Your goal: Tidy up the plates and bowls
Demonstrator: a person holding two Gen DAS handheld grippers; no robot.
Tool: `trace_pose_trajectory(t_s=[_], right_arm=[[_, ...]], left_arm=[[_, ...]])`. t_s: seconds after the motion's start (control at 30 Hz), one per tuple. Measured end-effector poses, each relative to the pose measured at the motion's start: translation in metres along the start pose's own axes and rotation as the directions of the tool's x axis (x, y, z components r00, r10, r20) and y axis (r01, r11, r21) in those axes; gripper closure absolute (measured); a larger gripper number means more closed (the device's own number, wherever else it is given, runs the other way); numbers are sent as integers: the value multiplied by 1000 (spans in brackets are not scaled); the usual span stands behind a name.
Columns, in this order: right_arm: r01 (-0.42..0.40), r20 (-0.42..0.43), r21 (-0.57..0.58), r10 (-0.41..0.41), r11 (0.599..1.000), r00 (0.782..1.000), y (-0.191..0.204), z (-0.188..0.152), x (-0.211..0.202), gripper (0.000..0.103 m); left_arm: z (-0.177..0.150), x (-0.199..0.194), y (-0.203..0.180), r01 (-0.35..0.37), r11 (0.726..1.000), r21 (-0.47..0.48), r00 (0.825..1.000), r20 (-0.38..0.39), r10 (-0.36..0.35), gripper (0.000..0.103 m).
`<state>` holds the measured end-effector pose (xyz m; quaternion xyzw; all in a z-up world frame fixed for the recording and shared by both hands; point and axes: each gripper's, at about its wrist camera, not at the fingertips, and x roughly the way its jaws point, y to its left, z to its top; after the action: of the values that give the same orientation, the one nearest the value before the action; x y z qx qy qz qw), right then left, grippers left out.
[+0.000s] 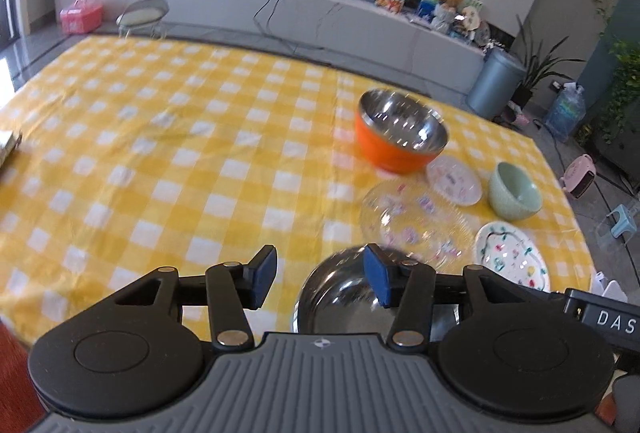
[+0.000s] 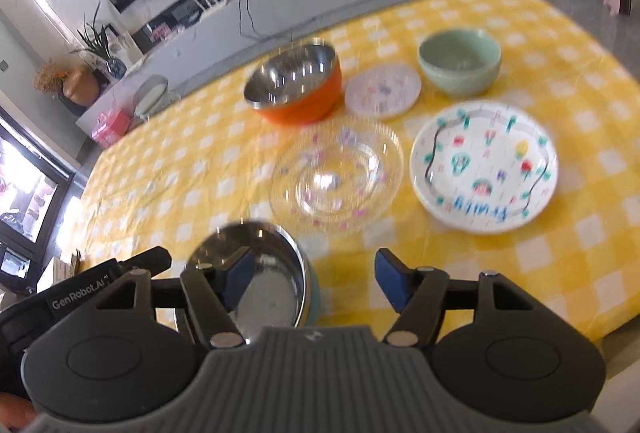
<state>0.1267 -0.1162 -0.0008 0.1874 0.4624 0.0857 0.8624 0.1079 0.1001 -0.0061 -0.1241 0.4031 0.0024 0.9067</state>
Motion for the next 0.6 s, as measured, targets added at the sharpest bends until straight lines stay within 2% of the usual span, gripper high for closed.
trace_pose_trajectory(t_s=[0.17, 0.33, 0.4, 0.6], right_arm=[[25, 68, -24, -23, 999, 997, 0, 18, -14, 32], [30, 94, -49, -25, 998, 995, 2, 40, -17, 31], [39, 106, -64, -32, 997, 994, 4, 50, -16, 27], [41, 87, -84, -34, 996, 996, 6, 81, 1, 25]], left_arm=[[20, -3, -14, 18, 999, 45, 999, 26, -19, 45], [41, 1, -27, 33, 996, 83, 999, 38, -36, 45], [50, 6, -32, 50, 995, 92, 998, 30, -53, 45], [76, 23, -45, 86, 988, 132, 996, 21, -89, 45]])
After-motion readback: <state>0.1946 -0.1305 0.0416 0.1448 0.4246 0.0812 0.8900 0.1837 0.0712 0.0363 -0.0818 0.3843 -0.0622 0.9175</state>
